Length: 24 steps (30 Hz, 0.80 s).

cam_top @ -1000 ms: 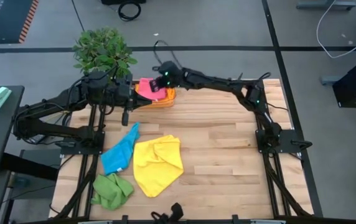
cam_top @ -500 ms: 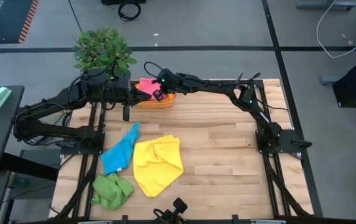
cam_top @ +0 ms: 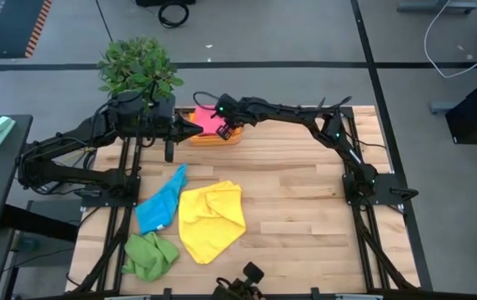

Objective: Fold microfiber towels
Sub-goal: Fold the yellow microfiber cloth

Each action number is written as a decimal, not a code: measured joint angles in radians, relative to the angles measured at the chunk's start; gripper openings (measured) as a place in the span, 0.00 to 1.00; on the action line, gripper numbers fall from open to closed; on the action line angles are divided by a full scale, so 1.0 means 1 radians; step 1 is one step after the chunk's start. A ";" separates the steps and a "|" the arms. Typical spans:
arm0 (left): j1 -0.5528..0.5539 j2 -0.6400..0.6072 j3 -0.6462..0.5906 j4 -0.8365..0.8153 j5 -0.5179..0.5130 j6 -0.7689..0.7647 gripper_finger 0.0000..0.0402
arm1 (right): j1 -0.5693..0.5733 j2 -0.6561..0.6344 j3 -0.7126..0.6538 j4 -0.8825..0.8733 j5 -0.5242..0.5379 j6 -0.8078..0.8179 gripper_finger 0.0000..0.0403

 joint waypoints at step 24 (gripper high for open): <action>-0.274 0.062 -0.218 -0.496 0.009 -0.421 0.10 | 0.291 -0.896 -0.706 0.032 -0.441 0.060 0.03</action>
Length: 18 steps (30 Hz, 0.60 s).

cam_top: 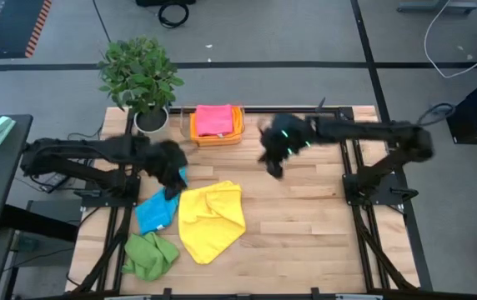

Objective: Fold microfiber towels
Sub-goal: Fold the yellow microfiber cloth

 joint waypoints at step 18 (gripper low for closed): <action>-0.095 0.294 -0.247 0.569 -0.092 0.149 0.50 | 0.159 0.225 -0.466 0.826 0.062 0.115 0.27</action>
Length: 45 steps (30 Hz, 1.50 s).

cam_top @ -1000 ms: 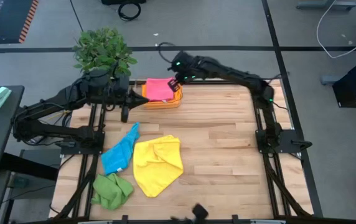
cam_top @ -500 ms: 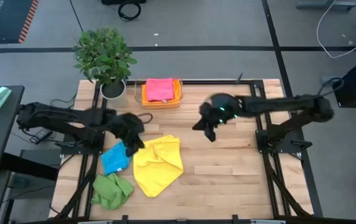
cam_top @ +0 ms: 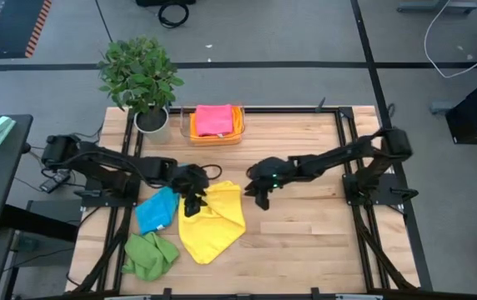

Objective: Fold microfiber towels
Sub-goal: Fold the yellow microfiber cloth

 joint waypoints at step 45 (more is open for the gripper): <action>0.050 0.055 0.021 0.302 -0.149 0.340 0.54 | 0.161 -0.359 -0.011 -1.016 -0.014 0.429 0.00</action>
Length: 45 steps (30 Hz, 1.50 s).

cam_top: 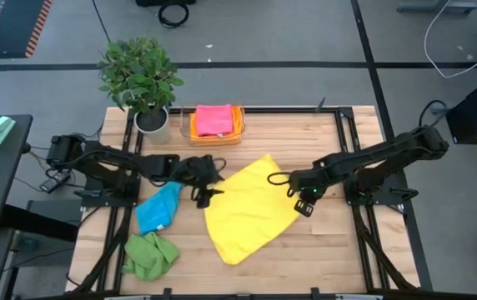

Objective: Fold microfiber towels
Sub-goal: Fold the yellow microfiber cloth

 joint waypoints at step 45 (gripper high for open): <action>0.277 0.817 0.887 -0.284 0.146 0.772 0.49 | 0.069 0.009 -0.233 0.271 0.011 0.161 0.00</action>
